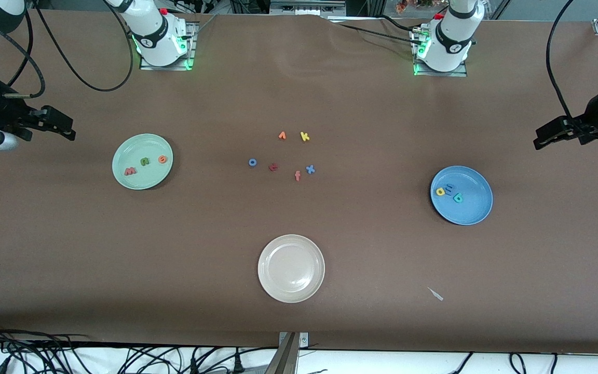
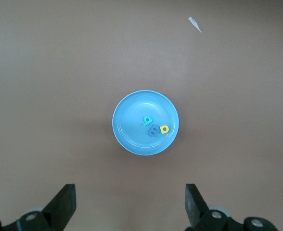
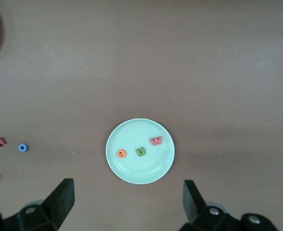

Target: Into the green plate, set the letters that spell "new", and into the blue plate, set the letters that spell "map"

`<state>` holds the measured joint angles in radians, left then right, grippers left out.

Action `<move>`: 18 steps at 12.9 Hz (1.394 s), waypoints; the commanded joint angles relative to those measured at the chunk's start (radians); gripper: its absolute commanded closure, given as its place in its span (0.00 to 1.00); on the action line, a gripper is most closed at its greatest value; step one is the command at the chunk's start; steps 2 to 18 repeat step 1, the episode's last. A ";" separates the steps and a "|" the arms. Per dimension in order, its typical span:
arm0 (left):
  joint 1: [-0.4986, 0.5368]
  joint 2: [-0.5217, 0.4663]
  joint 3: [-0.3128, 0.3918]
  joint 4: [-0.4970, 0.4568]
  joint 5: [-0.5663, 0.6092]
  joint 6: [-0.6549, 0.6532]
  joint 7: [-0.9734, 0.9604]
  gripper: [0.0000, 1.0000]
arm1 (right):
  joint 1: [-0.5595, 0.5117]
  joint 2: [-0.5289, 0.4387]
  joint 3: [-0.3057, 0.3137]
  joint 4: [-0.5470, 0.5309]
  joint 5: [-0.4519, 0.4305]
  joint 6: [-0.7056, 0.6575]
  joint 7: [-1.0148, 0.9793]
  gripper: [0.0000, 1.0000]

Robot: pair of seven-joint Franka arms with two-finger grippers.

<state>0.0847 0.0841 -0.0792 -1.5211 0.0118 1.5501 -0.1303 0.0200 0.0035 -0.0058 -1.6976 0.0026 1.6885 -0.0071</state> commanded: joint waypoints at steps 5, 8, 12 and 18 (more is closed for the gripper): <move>0.003 -0.009 0.004 -0.013 -0.027 0.013 0.017 0.00 | -0.002 -0.010 -0.002 0.009 0.005 -0.021 -0.004 0.00; 0.003 -0.009 0.004 -0.013 -0.027 0.013 0.017 0.00 | -0.002 -0.010 -0.002 0.009 0.005 -0.021 -0.004 0.00; 0.003 -0.009 0.004 -0.013 -0.027 0.013 0.017 0.00 | -0.002 -0.010 -0.002 0.009 0.005 -0.021 -0.004 0.00; 0.003 -0.009 0.004 -0.013 -0.027 0.013 0.017 0.00 | -0.002 -0.010 -0.002 0.009 0.005 -0.021 -0.004 0.00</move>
